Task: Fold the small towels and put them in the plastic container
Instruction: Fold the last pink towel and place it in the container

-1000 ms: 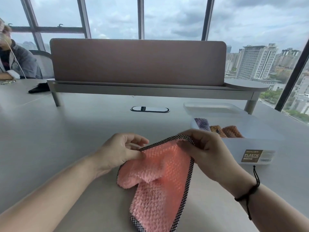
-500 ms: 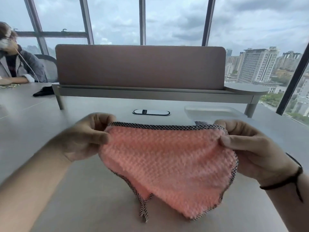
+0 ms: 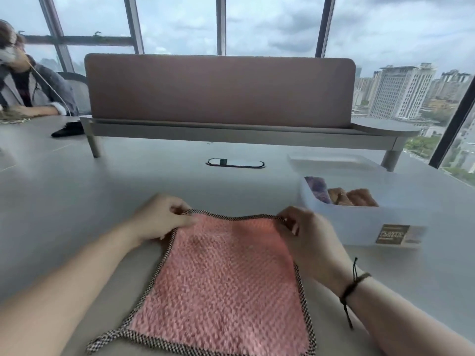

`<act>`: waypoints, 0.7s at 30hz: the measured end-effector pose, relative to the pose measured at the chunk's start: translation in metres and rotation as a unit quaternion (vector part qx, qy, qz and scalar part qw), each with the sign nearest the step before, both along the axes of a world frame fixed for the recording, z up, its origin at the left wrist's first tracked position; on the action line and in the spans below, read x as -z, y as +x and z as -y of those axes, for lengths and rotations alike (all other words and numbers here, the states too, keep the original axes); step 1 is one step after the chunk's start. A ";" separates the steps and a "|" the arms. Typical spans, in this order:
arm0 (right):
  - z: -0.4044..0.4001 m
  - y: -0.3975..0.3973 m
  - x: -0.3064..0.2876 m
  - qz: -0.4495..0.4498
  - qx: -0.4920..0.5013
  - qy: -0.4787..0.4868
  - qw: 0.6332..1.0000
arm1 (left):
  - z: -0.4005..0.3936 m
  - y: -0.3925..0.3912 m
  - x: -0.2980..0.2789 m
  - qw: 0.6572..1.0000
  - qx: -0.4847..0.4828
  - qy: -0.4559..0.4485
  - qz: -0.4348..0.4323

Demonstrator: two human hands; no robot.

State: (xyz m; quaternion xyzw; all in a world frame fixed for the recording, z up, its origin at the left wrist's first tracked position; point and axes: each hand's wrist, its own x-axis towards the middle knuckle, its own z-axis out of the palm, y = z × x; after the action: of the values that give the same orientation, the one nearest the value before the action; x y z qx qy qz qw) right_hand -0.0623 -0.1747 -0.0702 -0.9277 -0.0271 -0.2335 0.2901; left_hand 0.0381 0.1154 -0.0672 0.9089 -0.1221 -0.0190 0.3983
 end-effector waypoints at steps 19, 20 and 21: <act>0.029 -0.009 -0.019 -0.017 -0.011 0.164 0.986 | -0.001 -0.002 -0.007 0.970 -0.007 -0.231 -0.073; 0.029 -0.011 -0.021 -0.030 -0.031 0.162 0.986 | -0.001 -0.004 -0.007 0.972 0.005 -0.222 -0.075; 0.029 -0.012 -0.023 -0.044 -0.051 0.153 0.986 | -0.001 -0.005 -0.007 0.974 0.014 -0.215 -0.077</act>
State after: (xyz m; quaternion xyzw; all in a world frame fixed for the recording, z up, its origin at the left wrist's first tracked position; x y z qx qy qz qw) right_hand -0.0748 -0.2036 -0.0475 -0.8790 -0.0253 -0.1791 0.4413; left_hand 0.0336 0.1166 -0.0606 0.7963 -0.1047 -0.0673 0.5919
